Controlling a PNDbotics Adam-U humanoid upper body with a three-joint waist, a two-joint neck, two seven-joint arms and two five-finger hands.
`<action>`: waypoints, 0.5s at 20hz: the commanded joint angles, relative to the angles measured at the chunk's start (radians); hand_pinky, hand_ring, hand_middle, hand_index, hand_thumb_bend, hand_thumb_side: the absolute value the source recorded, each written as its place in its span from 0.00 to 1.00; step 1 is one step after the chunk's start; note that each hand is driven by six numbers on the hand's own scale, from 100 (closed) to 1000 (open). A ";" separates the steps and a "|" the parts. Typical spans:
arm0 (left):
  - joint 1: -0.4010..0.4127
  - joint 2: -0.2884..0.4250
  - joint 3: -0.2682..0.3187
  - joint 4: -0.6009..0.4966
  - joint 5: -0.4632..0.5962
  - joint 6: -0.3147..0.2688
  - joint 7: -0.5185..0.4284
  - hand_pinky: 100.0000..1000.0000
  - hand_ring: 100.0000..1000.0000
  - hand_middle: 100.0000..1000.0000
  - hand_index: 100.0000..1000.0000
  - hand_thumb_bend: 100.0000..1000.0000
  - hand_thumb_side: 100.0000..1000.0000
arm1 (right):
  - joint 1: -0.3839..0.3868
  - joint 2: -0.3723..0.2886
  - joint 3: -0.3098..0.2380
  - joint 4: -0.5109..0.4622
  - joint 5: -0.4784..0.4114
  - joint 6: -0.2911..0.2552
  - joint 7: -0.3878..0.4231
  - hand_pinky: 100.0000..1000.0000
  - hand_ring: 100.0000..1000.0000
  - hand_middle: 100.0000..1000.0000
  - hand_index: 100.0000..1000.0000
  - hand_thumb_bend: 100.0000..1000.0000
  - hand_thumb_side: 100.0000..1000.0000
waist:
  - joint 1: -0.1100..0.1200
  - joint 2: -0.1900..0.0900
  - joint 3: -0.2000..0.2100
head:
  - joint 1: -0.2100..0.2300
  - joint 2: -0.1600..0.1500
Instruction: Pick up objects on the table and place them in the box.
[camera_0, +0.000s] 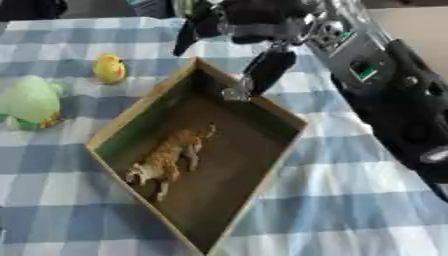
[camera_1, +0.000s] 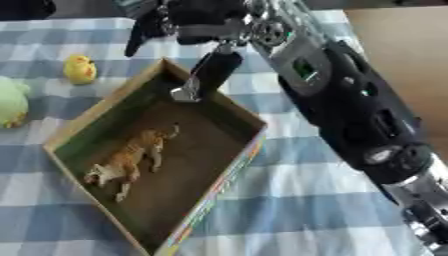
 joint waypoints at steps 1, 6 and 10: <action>-0.021 0.042 0.003 -0.017 -0.006 -0.006 0.010 0.38 0.53 0.57 0.69 0.00 0.71 | 0.020 -0.063 -0.093 -0.117 -0.063 -0.030 0.044 0.81 0.85 0.75 0.86 0.00 0.50 | 0.004 -0.026 -0.004 | -0.004 -0.005; -0.067 0.104 0.003 -0.017 -0.033 -0.016 0.025 0.38 0.54 0.57 0.70 0.00 0.65 | 0.117 -0.104 -0.180 -0.227 -0.106 0.117 -0.160 0.80 0.82 0.70 0.84 0.00 0.55 | 0.010 -0.024 -0.017 | 0.001 -0.006; -0.130 0.172 0.013 -0.017 -0.119 -0.011 0.044 0.39 0.54 0.58 0.72 0.00 0.58 | 0.199 -0.120 -0.239 -0.293 -0.177 0.214 -0.300 0.79 0.81 0.67 0.84 0.00 0.56 | 0.014 -0.024 -0.026 | 0.008 -0.002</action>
